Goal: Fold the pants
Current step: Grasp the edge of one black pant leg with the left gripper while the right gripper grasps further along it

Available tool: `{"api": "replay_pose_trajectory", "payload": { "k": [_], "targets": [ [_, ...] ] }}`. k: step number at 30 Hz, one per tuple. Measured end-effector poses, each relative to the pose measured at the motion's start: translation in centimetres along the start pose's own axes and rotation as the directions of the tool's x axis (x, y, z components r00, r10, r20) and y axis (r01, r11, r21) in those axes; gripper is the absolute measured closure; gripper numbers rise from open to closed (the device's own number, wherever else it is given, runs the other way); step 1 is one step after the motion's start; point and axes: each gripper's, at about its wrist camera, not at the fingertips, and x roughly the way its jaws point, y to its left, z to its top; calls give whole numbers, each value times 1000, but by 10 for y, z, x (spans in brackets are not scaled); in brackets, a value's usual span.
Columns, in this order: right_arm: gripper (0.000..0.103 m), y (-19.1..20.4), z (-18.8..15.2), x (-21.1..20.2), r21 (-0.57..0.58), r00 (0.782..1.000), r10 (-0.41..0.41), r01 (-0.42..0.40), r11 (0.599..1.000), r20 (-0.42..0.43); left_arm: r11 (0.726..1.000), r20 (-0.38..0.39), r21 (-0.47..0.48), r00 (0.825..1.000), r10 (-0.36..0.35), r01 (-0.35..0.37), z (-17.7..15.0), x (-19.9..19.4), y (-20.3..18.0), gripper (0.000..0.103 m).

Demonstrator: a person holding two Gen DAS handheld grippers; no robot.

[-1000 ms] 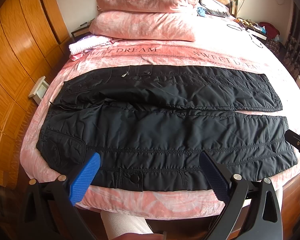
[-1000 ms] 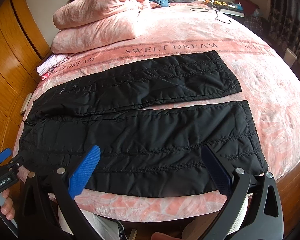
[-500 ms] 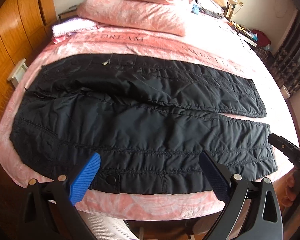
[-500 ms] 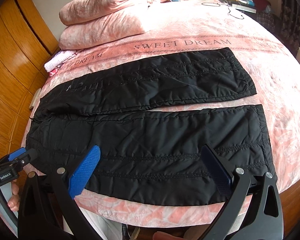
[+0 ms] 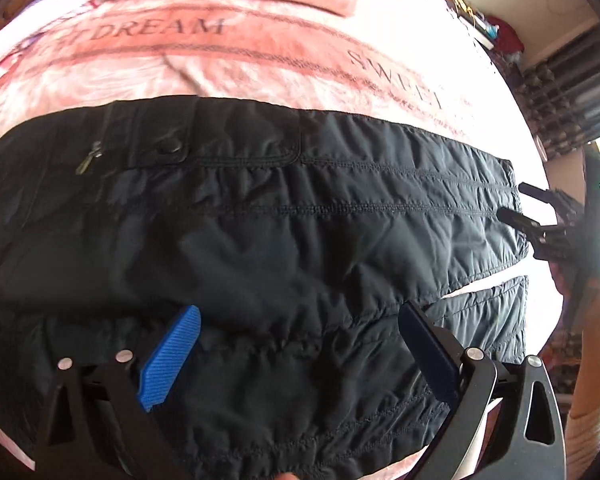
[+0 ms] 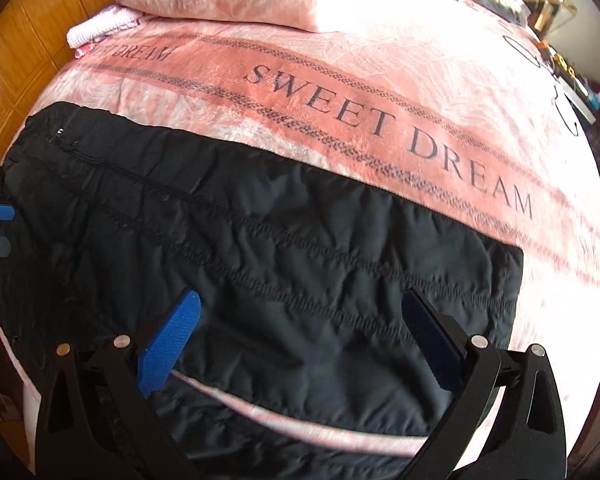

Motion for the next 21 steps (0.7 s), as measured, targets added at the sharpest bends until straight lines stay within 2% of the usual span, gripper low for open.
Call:
{"api": "replay_pose_trajectory", "payload": {
  "k": [2,4,6,9,11,13,16,18,19,21],
  "targets": [
    [3,-13,21,19,-7,999,29,-30,1000,-24,998,-26,-30,998,53,-53,20,14,2,4],
    [3,-22,38,33,-11,997,70,-71,997,-43,998,-56,7,996,67,-66,36,25,-1,4],
    [3,-26,51,42,-37,994,93,-95,995,-55,996,-28,34,996,84,-83,49,28,-4,4],
    [3,-23,66,51,-104,995,71,-78,992,-69,991,0,74,993,116,-116,68,33,-7,4],
    [3,-22,71,60,-124,992,86,-97,988,-93,995,20,82,998,53,-54,79,34,-7,4],
    [3,-21,75,70,-159,994,51,-66,985,-100,997,52,84,999,-7,2,87,31,-6,4],
    [2,-22,73,91,-193,987,26,-57,980,-159,991,136,117,988,-75,59,92,20,-6,4],
    [2,-30,69,100,-172,985,71,-98,980,-155,987,182,152,979,-89,62,98,14,-8,4],
    [2,-34,64,98,-182,986,98,-121,976,-131,985,194,166,978,-72,40,99,12,-9,4],
    [2,-37,60,95,-216,987,100,-126,968,-129,979,182,206,983,-28,-10,105,16,-13,4]
  ]
}}
